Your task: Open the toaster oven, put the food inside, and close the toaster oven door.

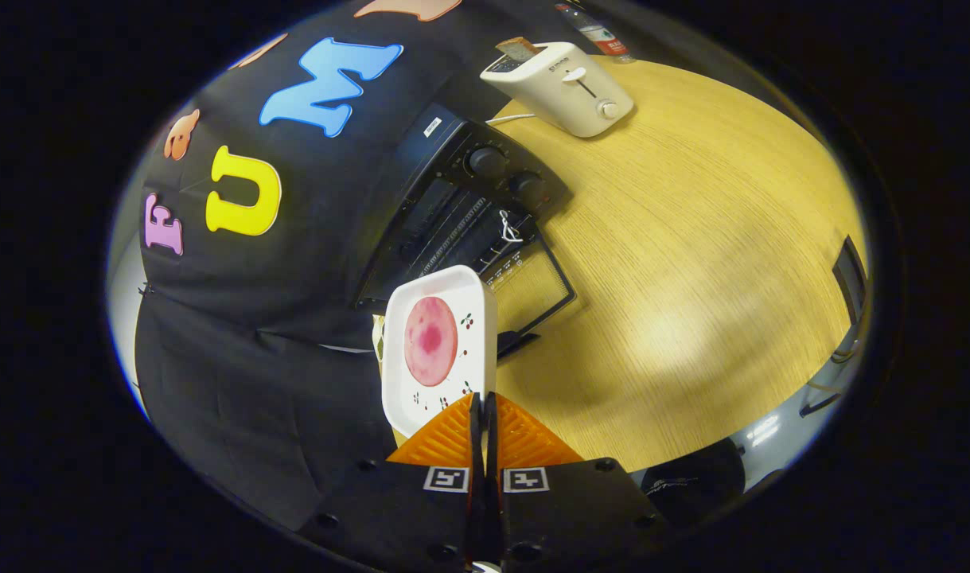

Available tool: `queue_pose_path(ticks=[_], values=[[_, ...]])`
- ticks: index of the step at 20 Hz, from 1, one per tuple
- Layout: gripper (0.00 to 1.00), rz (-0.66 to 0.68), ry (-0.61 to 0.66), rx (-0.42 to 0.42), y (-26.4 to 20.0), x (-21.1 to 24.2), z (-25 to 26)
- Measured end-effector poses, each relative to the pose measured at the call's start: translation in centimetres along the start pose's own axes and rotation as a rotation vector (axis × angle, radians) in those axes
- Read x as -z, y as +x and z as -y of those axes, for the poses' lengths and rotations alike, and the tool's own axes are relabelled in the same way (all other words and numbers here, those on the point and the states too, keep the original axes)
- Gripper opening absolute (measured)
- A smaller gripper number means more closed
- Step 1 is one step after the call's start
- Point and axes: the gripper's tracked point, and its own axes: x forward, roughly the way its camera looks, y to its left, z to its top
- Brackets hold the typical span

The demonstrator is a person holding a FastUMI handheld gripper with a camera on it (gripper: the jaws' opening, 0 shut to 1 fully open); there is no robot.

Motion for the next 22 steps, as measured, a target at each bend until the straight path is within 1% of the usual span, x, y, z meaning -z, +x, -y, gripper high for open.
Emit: queue_pose_path(ticks=[6, 9, 12, 14, 18, 22], values=[[0.02, 0.028, 0.049, 0.025, 5.5, -2.8, -0.2], [0.02, 0.029, 0.057, 0.046, 7.5, -3.8, 0.2], [0.02, 0.06, 0.112, 0.025, 9.0, -4.9, -0.6], [0.02, 0.106, 0.151, 0.011, 10.0, -5.8, -1.1], [0.02, 0.177, 0.193, 0.026, 12.3, -7.5, -1.3], [0.02, 0.213, 0.243, 0.001, 14.6, -8.6, -2.3]])
